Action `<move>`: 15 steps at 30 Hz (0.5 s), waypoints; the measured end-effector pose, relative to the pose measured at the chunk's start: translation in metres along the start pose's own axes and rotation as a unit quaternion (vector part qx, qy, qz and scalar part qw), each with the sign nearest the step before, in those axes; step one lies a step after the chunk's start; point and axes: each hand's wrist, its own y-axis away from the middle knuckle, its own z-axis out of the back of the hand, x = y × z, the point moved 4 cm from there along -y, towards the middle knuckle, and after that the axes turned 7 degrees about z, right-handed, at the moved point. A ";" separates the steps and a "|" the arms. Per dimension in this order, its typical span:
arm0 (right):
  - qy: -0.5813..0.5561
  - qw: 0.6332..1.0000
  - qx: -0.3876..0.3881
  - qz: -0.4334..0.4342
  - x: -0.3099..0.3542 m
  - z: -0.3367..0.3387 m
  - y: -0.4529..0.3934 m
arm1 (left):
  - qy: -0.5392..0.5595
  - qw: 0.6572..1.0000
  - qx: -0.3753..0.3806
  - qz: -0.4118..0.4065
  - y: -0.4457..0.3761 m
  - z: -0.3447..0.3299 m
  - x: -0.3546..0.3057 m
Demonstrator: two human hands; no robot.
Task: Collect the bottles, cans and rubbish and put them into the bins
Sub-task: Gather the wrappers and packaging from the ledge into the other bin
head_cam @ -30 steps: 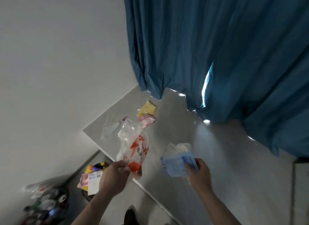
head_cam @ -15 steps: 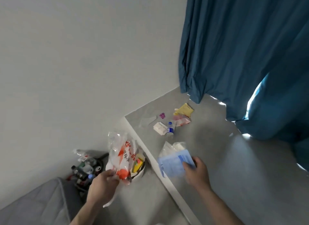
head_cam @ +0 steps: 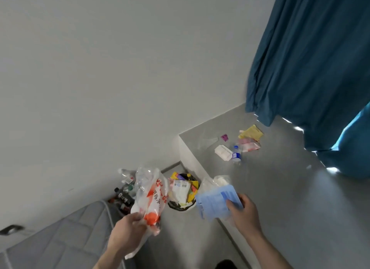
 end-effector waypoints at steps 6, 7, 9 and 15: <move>0.041 0.999 -0.001 -0.022 -0.007 -0.028 0.015 | -0.001 0.998 0.054 0.020 -0.021 -0.002 0.010; 0.048 0.998 0.003 -0.027 -0.006 -0.033 0.011 | 0.000 0.998 0.057 0.026 -0.026 -0.001 0.010; 0.057 0.998 0.012 -0.035 -0.002 -0.044 -0.001 | -0.009 0.998 0.061 0.022 -0.040 -0.002 0.008; 0.065 0.996 0.041 -0.036 0.011 -0.077 -0.048 | -0.021 0.996 0.090 0.018 -0.072 -0.002 -0.004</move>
